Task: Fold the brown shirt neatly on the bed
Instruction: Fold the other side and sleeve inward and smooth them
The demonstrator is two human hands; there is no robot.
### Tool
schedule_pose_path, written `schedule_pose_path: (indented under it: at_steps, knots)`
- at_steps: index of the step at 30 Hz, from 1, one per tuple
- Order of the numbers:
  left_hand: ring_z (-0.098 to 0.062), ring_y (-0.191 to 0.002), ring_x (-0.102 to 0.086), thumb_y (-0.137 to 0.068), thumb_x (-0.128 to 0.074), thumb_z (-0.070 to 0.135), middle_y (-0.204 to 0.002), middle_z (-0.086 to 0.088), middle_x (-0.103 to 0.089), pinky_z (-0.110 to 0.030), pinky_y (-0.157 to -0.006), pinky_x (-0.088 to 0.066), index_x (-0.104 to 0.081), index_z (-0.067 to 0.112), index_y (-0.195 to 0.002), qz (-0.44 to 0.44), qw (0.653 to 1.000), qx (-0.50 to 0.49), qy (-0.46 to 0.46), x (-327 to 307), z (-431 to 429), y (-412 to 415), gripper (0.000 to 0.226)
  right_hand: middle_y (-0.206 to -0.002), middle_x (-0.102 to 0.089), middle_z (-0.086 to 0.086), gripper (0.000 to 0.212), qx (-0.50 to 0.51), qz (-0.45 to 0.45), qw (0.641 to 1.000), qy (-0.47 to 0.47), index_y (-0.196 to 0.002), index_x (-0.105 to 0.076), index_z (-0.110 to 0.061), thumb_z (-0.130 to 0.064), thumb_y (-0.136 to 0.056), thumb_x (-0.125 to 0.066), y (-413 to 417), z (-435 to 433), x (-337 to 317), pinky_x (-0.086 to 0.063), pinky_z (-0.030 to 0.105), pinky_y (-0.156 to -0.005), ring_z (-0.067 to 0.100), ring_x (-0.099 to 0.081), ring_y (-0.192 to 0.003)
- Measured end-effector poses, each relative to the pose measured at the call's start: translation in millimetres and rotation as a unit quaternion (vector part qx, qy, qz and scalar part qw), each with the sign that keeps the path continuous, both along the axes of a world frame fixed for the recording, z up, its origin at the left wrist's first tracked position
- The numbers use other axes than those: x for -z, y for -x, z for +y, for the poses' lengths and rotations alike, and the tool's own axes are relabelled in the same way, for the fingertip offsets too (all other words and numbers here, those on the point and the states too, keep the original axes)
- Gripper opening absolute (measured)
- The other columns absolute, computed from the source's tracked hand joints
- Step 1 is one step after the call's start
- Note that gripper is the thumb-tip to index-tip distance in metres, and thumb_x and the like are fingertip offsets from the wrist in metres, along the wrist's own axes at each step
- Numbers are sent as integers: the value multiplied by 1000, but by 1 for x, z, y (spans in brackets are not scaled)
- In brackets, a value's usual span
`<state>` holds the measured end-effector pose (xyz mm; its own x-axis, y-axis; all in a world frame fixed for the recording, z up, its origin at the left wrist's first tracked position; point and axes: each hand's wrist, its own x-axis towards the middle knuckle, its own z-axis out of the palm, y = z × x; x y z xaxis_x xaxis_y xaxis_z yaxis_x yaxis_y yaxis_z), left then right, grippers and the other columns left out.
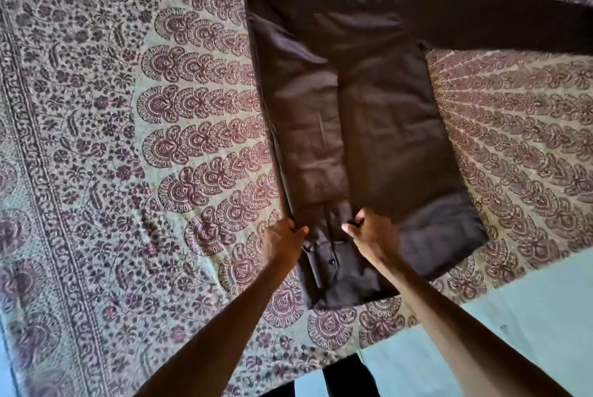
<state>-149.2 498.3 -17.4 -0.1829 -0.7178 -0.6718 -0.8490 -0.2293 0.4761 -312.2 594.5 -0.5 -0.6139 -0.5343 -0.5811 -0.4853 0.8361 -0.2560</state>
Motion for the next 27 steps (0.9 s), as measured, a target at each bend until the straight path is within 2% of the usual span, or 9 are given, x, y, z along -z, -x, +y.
schedule_pose_path:
  at_steps: [3,7,10,14,16,18,20,23,27]
  knots:
    - [-28,-66,-67,-74,-77,26,-70,-16,-68,-31,-57,-47,-45,16,-51,-7,1000,27,-4,2,18,-10,40,-92,-74,13,28,9,-38,999,-12,-90,-67,-17,-43,-81,-72,-4,21,-4,-47,31,-71,31,-67,-95]
    - [-30,-67,-68,-74,-77,26,-71,-18,-68,-39,-59,-54,-48,17,-55,-14,1000,-3,11,3,35,-22,35,-89,-75,8,25,11,-60,998,-7,-87,-69,-19,-42,-77,-75,-13,38,-6,-50,30,-72,27,-69,-92]
    - [-28,-66,-66,-75,-78,25,-68,-14,-68,-38,-60,-54,-47,22,-58,-4,999,-28,27,0,46,-26,35,-87,-75,8,25,23,-50,998,11,-86,-69,-20,-42,-76,-74,-17,41,-8,-52,32,-71,28,-70,-89]
    - [-26,-66,-62,-74,-79,16,-70,-12,-67,-32,-56,-44,-53,17,-71,21,997,-31,62,-6,59,-31,26,-88,-75,7,23,26,-43,999,15,-86,-68,-22,-43,-78,-73,-20,43,-8,-51,32,-70,27,-70,-89]
    - [-27,-67,-63,-74,-78,14,-69,-10,-65,-28,-54,-38,-53,17,-70,27,996,-27,77,-8,62,-34,25,-88,-74,7,23,27,-43,999,13,-83,-67,-22,-44,-78,-72,-22,42,-9,-52,32,-70,28,-70,-88]
    - [-30,-75,-64,-76,-76,14,-78,-12,-67,-27,-55,-36,-56,15,-75,10,997,-19,76,-10,62,-32,20,-88,-73,8,24,21,-40,999,15,-81,-65,-22,-45,-78,-72,-21,42,-9,-53,33,-71,29,-70,-88]
    - [-32,-87,-62,-79,-73,15,-98,-15,-64,-30,-57,-39,-56,6,-98,-10,995,-10,97,-12,61,-28,27,-88,-73,8,26,14,-40,999,19,-81,-64,-21,-46,-77,-73,-19,40,-8,-54,34,-72,29,-69,-88]
    - [-23,-90,-52,-79,-70,21,-112,-11,-51,-27,-59,-40,-49,10,-122,-2,977,91,194,-16,58,-21,49,-87,-73,6,27,14,-36,999,28,-85,-65,-21,-45,-76,-74,-9,34,-8,-53,32,-72,27,-69,-86]
    - [-23,-114,-48,-75,-74,25,-131,-6,-46,-36,-90,-44,-46,27,-130,-52,918,312,238,-16,52,-16,62,-96,-73,4,24,-18,-63,998,3,-92,-68,-23,-40,-77,-76,3,31,-7,-54,31,-76,23,-68,-92]
